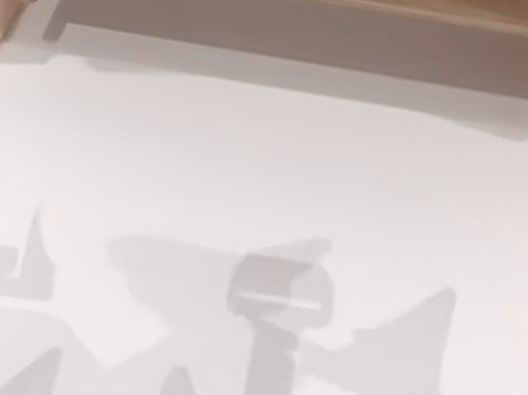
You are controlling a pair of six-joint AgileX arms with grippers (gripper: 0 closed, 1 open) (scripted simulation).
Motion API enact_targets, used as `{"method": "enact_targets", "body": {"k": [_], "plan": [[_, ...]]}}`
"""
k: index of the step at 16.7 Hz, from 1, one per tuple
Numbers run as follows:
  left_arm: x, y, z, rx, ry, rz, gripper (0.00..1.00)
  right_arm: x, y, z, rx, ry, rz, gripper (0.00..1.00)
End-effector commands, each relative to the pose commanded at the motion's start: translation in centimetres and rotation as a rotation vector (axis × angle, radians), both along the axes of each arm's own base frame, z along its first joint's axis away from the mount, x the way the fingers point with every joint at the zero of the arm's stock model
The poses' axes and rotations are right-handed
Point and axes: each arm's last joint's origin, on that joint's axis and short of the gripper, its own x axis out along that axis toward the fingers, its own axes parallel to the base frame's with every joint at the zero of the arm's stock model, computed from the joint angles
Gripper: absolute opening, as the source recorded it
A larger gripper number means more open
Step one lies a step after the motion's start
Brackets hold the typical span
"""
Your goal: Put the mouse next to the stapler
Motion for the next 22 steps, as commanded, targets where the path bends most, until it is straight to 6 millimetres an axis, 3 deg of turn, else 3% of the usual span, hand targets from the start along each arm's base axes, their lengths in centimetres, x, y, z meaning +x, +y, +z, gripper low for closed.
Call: {"method": "enact_targets", "body": {"k": [4,7,9,12,15,22], "plan": [[0.0,0.0,0.0,0.0,0.0,0.0,1.0,8.9,-4.5,-4.1,0.06,0.241,-0.053,1.0],[0.0,0.0,0.0,0.0,0.0,0.0,1.0,14.4,-7.8,-10.4,0.118,0.42,-0.075,1.0],[0.0,0.0,0.0,0.0,0.0,0.0,1.0,16.9,-9.7,-15.1,0.158,0.524,-0.084,1.0],[0.0,0.0,0.0,0.0,0.0,0.0,1.0,18.9,-11.5,-20.6,0.203,0.628,-0.086,1.0],[0.0,0.0,0.0,0.0,0.0,0.0,1.0,20.2,-11.5,-23.7,0.221,0.665,-0.066,1.0],[0.0,0.0,0.0,0.0,0.0,0.0,1.0,20.5,-11.4,-24.2,0.223,0.668,-0.062,1.0]]}}
